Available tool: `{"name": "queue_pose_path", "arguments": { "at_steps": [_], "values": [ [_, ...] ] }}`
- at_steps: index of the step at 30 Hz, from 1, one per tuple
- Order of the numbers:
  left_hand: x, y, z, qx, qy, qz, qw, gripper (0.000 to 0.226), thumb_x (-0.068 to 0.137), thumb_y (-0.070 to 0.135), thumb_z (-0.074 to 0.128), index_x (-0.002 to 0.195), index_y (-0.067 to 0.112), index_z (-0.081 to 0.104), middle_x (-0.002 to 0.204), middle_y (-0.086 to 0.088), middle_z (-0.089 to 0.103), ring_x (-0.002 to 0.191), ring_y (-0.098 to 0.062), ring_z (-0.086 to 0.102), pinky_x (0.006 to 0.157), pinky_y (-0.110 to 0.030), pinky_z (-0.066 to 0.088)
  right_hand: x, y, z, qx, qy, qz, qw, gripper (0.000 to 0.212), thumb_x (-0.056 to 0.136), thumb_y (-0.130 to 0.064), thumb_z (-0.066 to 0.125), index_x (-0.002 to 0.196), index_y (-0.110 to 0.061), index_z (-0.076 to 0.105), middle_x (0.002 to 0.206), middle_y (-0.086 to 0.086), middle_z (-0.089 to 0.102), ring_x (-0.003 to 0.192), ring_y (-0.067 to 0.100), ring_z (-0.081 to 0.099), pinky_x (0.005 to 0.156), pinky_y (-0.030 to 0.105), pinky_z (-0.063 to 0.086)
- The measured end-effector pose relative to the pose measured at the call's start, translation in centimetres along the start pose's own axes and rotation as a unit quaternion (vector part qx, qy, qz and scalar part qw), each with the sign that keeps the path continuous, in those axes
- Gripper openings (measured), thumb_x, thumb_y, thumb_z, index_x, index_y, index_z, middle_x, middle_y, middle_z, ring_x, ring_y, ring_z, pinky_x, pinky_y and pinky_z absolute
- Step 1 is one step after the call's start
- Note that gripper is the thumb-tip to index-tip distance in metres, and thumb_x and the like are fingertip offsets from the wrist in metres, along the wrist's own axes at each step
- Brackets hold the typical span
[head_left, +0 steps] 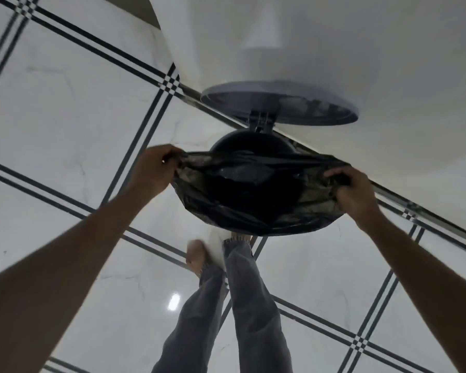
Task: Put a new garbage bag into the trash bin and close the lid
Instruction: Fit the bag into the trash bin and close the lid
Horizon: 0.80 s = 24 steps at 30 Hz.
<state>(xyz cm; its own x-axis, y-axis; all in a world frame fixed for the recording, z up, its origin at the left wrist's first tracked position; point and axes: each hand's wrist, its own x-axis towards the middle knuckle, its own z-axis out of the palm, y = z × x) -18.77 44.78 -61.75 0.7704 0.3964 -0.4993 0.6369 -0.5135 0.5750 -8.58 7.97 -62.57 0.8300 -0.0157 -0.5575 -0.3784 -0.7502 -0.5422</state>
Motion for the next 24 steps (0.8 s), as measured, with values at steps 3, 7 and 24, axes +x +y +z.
{"name": "queue_pose_path", "arguments": {
  "at_steps": [3, 7, 24],
  "values": [
    [4.2, -1.3, 2.1, 0.004, -0.024, 0.009, 1.0, 0.03, 0.093, 0.006, 0.046, 0.107, 0.014, 0.071, 0.096, 0.001, 0.065, 0.085, -0.015, 0.059, 0.061, -0.006, 0.041, 3.5, 0.3, 1.3, 0.111, -0.079, 0.061, 0.989, 0.032, 0.073, 0.003, 0.049, 0.083, -0.015, 0.074, 0.08, 0.005, 0.068, 0.077, 0.019, 0.061, 0.068, 0.021, 0.049],
    [7.8, -3.1, 4.7, 0.013, -0.048, 0.037, 0.998, 0.023, 0.096, 0.023, 0.051, 0.076, 0.026, 0.061, 0.072, 0.003, 0.058, 0.077, -0.021, 0.056, 0.069, -0.027, 0.038, 7.0, 1.3, 2.3, 0.24, -0.159, 0.14, 0.947, 0.018, 0.08, -0.021, 0.061, 0.092, -0.016, 0.073, 0.088, 0.007, 0.073, 0.08, 0.026, 0.068, 0.07, 0.028, 0.056],
    [13.6, -2.4, 8.7, -0.155, -0.016, -0.015, 0.988, 0.03, 0.091, 0.018, 0.043, 0.094, 0.009, 0.071, 0.088, -0.007, 0.069, 0.08, -0.016, 0.061, 0.077, -0.035, 0.051, 13.2, 4.2, 5.4, 0.341, -0.147, 0.093, 0.924, 0.04, 0.096, -0.015, 0.049, 0.132, -0.026, 0.062, 0.125, 0.003, 0.07, 0.107, 0.02, 0.07, 0.074, 0.027, 0.058]
  ]
}}
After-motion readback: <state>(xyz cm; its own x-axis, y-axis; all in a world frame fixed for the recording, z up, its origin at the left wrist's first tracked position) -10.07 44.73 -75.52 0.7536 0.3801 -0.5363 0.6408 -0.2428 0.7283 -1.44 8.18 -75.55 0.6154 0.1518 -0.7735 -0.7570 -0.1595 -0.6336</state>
